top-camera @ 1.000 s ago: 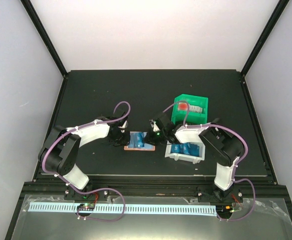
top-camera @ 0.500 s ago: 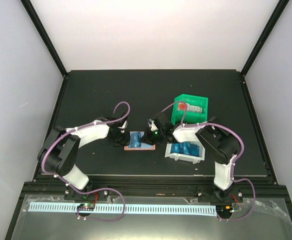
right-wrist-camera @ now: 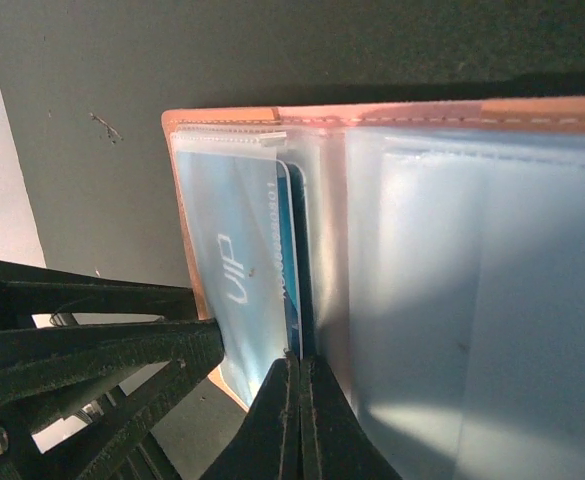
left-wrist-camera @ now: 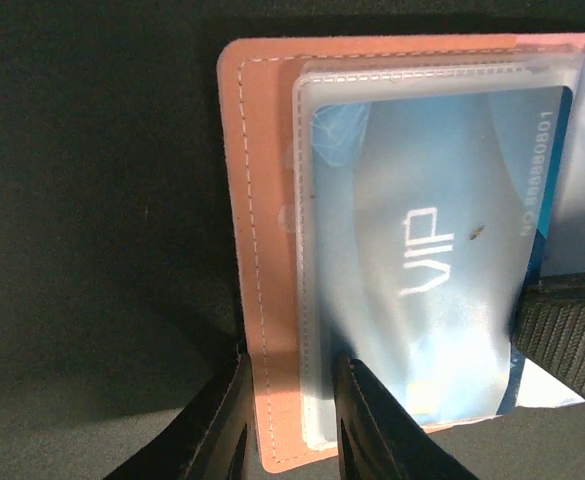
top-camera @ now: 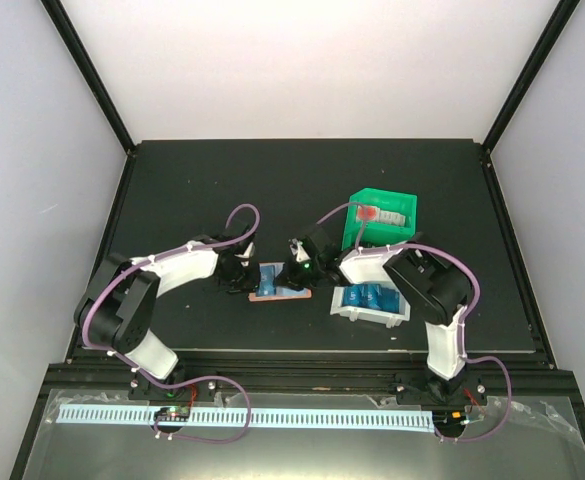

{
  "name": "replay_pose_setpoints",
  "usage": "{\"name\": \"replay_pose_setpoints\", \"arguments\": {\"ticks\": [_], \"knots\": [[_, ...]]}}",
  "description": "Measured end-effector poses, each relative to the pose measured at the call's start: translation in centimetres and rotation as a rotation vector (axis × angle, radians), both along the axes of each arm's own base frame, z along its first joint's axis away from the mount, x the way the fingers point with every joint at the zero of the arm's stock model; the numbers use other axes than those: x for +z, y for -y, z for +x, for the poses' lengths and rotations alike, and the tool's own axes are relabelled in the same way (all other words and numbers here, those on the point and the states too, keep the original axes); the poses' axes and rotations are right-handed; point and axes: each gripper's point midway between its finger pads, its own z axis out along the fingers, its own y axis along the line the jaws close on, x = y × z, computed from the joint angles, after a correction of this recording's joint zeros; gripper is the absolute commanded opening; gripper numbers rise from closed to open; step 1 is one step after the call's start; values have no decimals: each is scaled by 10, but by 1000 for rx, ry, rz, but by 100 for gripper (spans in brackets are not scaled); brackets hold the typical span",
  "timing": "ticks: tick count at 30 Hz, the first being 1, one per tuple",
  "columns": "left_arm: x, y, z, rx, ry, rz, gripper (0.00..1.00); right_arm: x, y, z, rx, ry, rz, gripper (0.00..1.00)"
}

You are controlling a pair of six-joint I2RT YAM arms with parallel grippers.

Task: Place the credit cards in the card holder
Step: Insert the credit card into the card holder, then pick up the credit card from the storage box.

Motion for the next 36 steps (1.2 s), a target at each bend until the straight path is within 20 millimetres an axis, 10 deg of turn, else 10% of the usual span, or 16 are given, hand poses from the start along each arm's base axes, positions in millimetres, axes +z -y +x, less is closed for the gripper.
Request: {"name": "replay_pose_setpoints", "arguments": {"ticks": [10, 16, 24, 36], "knots": [[7, -1, -1, 8, 18, -11, 40, 6, 3, 1, 37, 67, -58, 16], [49, 0, 5, 3, 148, -65, 71, 73, 27, 15, 5, 285, -129, 31], [124, -5, 9, -10, 386, -139, 87, 164, 116, 52, -190, 578, -293, 59], [161, 15, 32, -132, 514, -179, 99, 129, 241, 85, -378, 469, -632, 68]]}}
